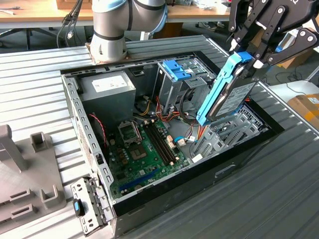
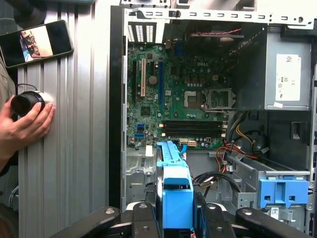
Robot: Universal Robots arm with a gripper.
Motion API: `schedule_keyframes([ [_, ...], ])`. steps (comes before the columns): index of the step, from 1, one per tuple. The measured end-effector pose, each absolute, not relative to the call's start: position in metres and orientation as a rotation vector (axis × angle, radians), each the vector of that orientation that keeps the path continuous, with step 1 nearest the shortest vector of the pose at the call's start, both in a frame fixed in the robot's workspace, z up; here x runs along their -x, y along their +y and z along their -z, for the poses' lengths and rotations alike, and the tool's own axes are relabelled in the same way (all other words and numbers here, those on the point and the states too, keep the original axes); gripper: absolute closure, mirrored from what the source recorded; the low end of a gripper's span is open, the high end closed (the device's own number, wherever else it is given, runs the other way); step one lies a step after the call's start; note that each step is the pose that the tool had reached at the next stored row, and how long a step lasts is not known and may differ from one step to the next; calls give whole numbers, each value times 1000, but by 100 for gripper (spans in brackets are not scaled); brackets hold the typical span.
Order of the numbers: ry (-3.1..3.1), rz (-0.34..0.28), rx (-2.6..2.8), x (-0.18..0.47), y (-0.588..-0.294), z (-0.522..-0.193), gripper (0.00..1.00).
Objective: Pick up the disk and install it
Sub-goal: 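Pick up the disk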
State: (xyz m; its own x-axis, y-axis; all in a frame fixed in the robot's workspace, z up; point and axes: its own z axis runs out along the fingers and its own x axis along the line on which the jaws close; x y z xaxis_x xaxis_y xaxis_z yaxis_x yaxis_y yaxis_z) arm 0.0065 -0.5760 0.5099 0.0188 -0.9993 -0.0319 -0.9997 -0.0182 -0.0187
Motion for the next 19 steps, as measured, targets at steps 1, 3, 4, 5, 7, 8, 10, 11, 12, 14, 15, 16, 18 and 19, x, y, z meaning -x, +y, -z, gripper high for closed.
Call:
schedule_keyframes([
  [1,2176,-15,2217,-7,-576,-510,64],
  [3,2176,-15,2217,-8,-576,-510,64],
  [4,2176,-15,2217,-9,-576,-510,64],
  [5,2176,-15,2217,-10,-576,-510,64],
  [7,2176,-15,2216,-10,-576,-510,64],
  [8,2176,-15,2216,-10,-575,-510,64],
  [10,2175,-15,2217,-11,-573,-510,64],
  [11,2176,-15,2217,-14,-573,-510,64],
  [12,2176,-15,2217,-17,-573,-510,64],
  [14,2176,-15,2217,-22,-573,-509,64],
  [15,2176,-15,2217,-25,-573,-509,64],
  [16,2176,-15,2217,-25,-573,-509,64],
  [18,2176,-15,2216,-26,-573,-509,64],
  [19,2176,-15,2216,-26,-573,-509,64],
])
